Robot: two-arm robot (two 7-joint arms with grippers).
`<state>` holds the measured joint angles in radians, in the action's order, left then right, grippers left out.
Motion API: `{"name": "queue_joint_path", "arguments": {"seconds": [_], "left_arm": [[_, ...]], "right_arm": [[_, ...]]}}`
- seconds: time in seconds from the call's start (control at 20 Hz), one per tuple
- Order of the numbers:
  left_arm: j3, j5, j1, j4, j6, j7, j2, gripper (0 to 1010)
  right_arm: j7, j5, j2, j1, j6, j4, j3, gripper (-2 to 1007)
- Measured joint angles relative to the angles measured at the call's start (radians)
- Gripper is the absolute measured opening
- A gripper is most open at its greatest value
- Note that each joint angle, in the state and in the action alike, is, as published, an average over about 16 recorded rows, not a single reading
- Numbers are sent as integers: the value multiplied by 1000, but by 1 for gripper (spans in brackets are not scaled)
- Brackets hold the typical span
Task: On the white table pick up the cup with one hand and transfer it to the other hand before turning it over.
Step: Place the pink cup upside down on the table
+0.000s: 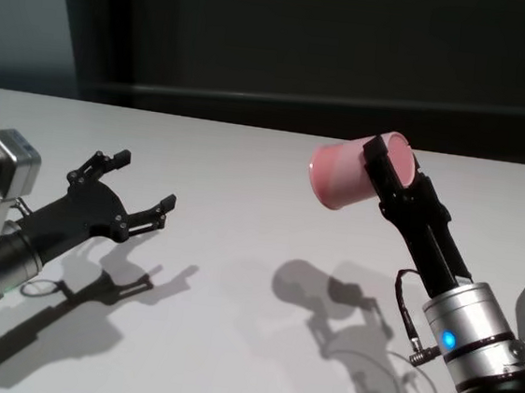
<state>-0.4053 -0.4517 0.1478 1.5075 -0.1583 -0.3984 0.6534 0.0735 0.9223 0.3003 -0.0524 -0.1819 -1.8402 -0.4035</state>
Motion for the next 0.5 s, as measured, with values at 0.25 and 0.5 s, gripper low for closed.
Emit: {"name": "queue_joint_path", "arguments": {"seconds": [0.25,0.5], "left_arm": [[0,0,0,0,0,0,0,1001],[0,0,0,0,0,0,0,1001]], "right_arm": [[-86,-128,25,12,55,-15,-18,738],[-140,-226,40,30,115,-17,-40,738]]}}
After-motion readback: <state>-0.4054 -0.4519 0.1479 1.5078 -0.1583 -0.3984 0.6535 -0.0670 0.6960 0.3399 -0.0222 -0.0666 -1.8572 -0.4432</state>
